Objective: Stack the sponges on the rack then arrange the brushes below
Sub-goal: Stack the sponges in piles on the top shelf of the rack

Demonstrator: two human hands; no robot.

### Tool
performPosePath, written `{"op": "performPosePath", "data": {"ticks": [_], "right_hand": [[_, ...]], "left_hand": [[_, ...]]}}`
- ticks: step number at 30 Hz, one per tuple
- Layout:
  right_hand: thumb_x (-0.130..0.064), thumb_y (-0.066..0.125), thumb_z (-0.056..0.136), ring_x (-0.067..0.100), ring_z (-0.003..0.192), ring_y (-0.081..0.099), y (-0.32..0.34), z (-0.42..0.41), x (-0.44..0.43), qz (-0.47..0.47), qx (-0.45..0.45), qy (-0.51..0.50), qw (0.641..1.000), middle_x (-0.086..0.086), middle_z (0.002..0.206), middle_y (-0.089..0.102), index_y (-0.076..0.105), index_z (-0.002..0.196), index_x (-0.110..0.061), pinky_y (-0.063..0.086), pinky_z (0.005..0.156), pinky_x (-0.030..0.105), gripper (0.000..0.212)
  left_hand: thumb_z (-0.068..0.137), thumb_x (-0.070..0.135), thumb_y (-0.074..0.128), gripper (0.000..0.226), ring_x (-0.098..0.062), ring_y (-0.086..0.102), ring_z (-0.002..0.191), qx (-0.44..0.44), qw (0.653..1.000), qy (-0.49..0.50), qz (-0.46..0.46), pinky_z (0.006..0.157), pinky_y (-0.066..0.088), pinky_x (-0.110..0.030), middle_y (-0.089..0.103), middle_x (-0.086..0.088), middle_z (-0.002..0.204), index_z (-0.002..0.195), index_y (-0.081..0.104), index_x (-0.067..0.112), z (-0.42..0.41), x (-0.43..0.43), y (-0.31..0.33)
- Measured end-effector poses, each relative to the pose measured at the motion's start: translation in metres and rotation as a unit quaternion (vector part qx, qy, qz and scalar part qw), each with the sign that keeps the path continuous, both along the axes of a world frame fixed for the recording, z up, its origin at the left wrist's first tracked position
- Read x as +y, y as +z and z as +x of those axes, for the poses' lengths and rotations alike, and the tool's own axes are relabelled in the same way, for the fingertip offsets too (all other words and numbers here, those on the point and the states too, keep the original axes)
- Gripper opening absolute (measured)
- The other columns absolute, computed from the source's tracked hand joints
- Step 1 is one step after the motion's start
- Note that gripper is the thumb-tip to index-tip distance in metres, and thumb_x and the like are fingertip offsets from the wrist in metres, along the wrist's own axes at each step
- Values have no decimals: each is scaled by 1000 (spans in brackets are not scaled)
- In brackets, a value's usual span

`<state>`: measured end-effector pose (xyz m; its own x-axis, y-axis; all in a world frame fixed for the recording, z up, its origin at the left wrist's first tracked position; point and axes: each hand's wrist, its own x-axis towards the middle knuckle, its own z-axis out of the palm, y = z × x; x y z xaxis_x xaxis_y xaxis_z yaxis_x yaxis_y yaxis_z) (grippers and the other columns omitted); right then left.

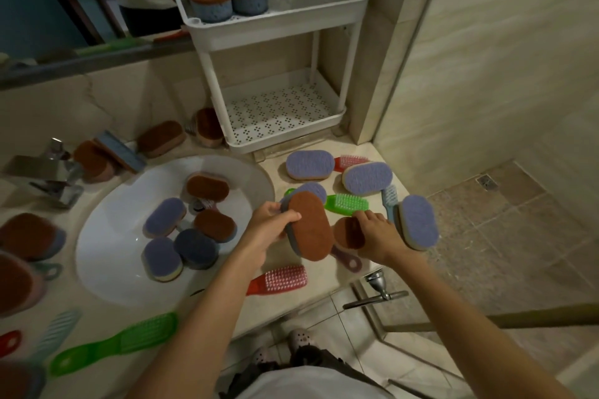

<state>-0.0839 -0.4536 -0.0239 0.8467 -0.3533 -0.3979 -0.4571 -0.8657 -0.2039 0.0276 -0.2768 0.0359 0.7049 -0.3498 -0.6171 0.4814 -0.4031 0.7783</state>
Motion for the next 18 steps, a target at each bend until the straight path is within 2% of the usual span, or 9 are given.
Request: {"op": "performPosePath", "data": {"ticks": [2, 5, 7, 8, 12, 14, 18], "right_hand": [[-42, 68, 78, 34, 114, 47, 11, 4, 3, 30, -52, -28, 998, 13, 125, 46, 35, 128, -9, 38, 92, 40, 68], [-43, 70, 77, 30, 88, 57, 33, 13, 10, 113, -169, -95, 974, 10, 102, 52, 34, 107, -13, 45, 70, 38, 56], [-38, 69, 76, 21, 68, 50, 54, 23, 16, 166, -218, -129, 953, 3, 83, 47, 27, 92, -17, 39, 54, 30, 50], [-33, 69, 76, 19, 63, 44, 66, 29, 19, 174, -232, -134, 948, 0, 78, 43, 26, 88, -17, 34, 51, 27, 47], [-27, 66, 75, 13, 61, 36, 113, 59, 30, 100, -289, -126, 944, -5, 71, 35, 30, 73, -20, 24, 51, 23, 36], [-28, 66, 75, 10, 59, 36, 136, 75, 34, 76, -320, -130, 935, -5, 71, 37, 32, 71, -21, 23, 50, 22, 35], [-29, 70, 74, 25, 74, 50, 178, 103, 34, 68, -388, -159, 905, 6, 84, 55, 48, 86, -7, 37, 59, 30, 33]], "left_hand": [[87, 11, 61, 36, -26, 57, 100, 4, 1000, 12, -19, 79, 50, -33, 58, -13, 111, 121, 50, 7, 4, 3, 5], [88, 15, 60, 33, -24, 57, 96, -14, 999, 20, -45, 78, 49, -34, 61, -13, 112, 120, 54, 9, 11, 6, 17], [89, 17, 58, 31, -19, 58, 89, -33, 997, 21, -68, 72, 48, -30, 63, -8, 104, 119, 58, 9, 18, 9, 31], [90, 19, 58, 29, -16, 58, 86, -44, 996, 21, -78, 70, 47, -28, 64, -6, 100, 117, 60, 10, 22, 10, 39], [91, 19, 56, 11, -11, 57, 77, -92, 988, 29, -118, 57, 49, -21, 63, -1, 89, 100, 61, 16, 43, 11, 79], [92, 20, 55, 11, -8, 56, 70, -124, 982, 48, -135, 50, 46, -20, 60, 3, 80, 99, 60, 14, 57, 9, 101], [91, 24, 53, 16, -14, 58, 74, -146, 971, 63, -180, 58, 45, -25, 62, -1, 84, 100, 60, 12, 85, 1, 144]]}}
